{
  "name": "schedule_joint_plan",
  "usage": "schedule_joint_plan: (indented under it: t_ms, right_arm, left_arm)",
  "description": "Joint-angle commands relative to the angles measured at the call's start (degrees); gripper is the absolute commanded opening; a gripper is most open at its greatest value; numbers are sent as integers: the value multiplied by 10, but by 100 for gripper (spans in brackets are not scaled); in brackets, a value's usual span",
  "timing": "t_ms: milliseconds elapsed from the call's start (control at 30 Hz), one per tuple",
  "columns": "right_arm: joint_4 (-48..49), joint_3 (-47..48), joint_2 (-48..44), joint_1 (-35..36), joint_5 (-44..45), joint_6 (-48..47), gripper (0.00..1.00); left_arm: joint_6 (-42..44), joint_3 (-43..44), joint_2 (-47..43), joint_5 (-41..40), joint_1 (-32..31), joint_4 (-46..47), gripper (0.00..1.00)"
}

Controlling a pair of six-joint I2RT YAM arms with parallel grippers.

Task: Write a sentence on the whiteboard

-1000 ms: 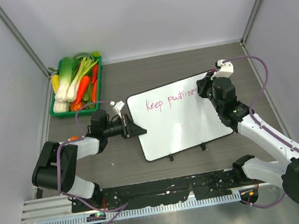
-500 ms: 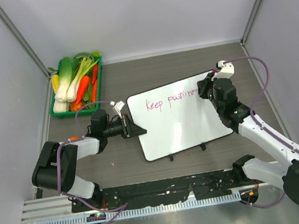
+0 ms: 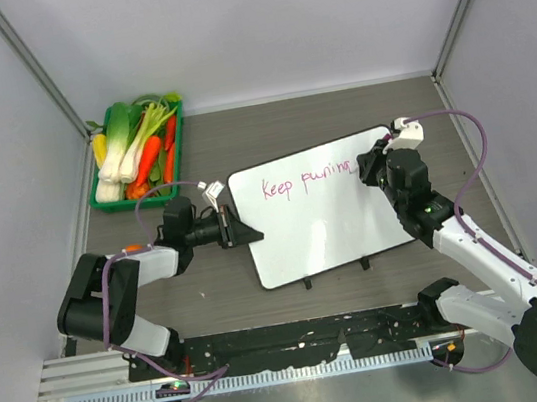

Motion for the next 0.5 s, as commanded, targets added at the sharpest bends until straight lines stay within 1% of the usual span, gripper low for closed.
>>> schedule_joint_plan:
  t_ms: [0,333,467]
  right_arm:
    - [-20,-13,-13,-2,-9,-7,1]
    - [5,-21,-6,-4,-48,19,1]
    - [18,-12,2,-3,-46,30,1]
  left_arm:
    - [63,-7,18,-102,-11,-73,0]
    - [63,-8,18,-103,-12,-73,0]
    - [64,-7,18,-103,-12,-73,0]
